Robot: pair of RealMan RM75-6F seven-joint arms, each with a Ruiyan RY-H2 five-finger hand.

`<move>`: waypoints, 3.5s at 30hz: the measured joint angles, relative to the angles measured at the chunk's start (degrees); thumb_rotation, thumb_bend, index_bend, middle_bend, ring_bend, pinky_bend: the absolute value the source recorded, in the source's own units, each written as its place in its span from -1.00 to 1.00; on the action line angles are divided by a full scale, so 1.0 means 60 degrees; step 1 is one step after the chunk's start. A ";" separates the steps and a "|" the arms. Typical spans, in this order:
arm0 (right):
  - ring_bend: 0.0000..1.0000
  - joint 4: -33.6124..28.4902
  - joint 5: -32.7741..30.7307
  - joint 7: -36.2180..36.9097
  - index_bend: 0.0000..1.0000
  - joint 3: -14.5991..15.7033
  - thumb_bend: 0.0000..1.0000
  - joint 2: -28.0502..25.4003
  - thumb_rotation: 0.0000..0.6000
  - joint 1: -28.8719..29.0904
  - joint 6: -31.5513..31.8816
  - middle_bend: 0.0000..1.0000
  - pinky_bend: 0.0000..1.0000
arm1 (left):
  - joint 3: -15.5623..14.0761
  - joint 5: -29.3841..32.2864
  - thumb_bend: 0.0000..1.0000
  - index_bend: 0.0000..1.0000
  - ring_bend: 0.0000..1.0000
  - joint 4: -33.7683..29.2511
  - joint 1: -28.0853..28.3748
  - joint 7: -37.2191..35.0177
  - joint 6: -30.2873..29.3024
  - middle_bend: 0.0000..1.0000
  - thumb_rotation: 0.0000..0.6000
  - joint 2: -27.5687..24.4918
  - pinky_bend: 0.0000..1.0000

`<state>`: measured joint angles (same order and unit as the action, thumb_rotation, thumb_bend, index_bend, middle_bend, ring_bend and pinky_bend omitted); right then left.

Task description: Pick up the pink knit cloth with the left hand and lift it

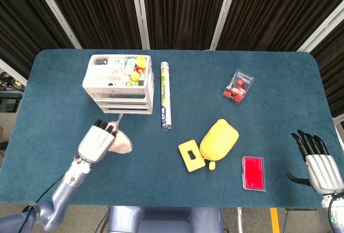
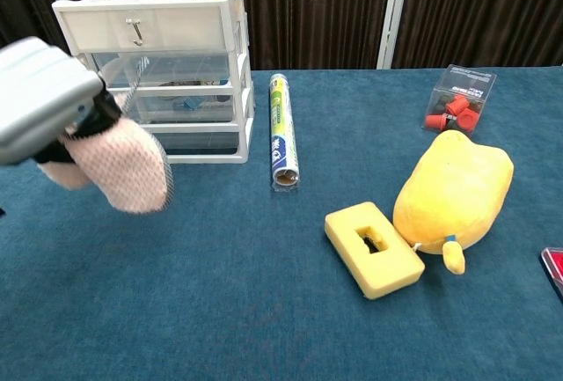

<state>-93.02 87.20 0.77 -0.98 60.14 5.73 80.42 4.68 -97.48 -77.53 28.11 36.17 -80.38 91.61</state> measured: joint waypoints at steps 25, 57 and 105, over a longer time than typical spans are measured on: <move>-1.00 -0.0023 -0.0039 -0.0013 -1.00 -0.0010 -1.00 0.0006 1.00 0.0011 -0.0047 -1.00 -1.00 | 0.0539 0.1505 0.26 0.88 0.35 -0.0495 -0.0036 0.1903 0.0621 0.55 1.00 -0.0210 0.22; -1.00 -0.0046 -0.0055 0.0017 -1.00 -0.0007 -1.00 -0.0016 1.00 0.0011 -0.0070 -1.00 -1.00 | 0.0970 0.2091 0.26 0.89 0.35 -0.0322 0.0710 0.2667 0.0981 0.55 1.00 -0.0081 0.22; -1.00 -0.0073 -0.0067 0.0061 -1.00 -0.0012 -1.00 -0.0042 1.00 0.0008 -0.0077 -1.00 -1.00 | 0.0689 0.2481 -0.16 0.70 0.16 0.0429 0.1147 0.2738 0.1239 0.28 1.00 0.0339 0.11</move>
<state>-93.46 86.80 1.14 -1.05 59.88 5.78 79.96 8.82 -82.59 -74.96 34.99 52.60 -72.95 93.64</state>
